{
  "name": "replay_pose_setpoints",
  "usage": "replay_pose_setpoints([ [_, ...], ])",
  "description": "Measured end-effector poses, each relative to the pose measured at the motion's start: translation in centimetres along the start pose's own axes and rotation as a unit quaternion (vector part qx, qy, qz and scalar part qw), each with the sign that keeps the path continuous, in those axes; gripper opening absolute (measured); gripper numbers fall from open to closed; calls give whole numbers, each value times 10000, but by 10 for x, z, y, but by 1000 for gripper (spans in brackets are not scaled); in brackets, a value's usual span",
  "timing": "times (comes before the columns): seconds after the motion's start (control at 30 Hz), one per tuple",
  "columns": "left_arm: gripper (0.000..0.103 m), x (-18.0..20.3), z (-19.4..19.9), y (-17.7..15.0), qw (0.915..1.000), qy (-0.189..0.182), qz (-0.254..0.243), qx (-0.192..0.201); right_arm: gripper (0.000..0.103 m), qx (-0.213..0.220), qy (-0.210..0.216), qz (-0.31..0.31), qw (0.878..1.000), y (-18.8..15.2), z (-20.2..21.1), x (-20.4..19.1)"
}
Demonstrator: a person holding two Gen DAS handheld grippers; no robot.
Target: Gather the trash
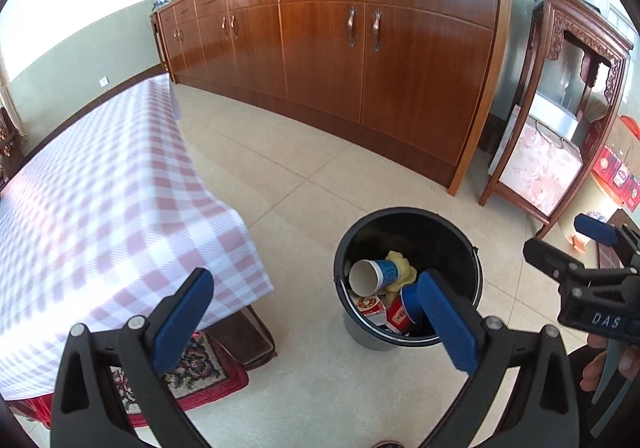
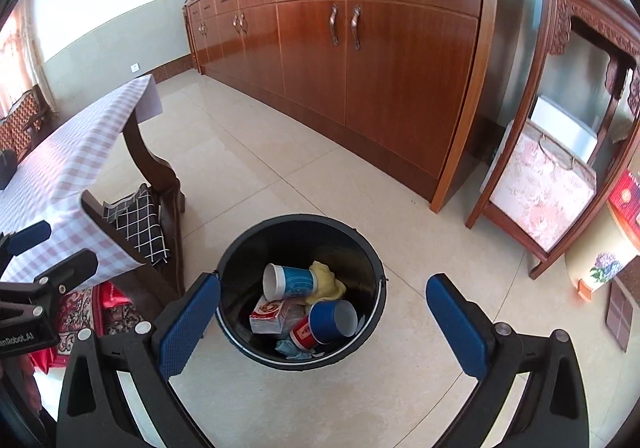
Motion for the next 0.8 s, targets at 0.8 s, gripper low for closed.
replay_pose_setpoints([
  [0.8, 102, -22, 138, 7, 9953, 234, 409, 841, 103, 1008, -11, 466, 9938, 25, 163, -45],
])
Point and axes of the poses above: each gripper's, at about its wrist camera, not at the fingertips, and z roughly against the way its jaws point, x to its right, y to its top, the point moved 9 cm from there along -z, roughly the way its jaws point, and after that the axes turned 4 degrees about x, right-handed, at the moved point
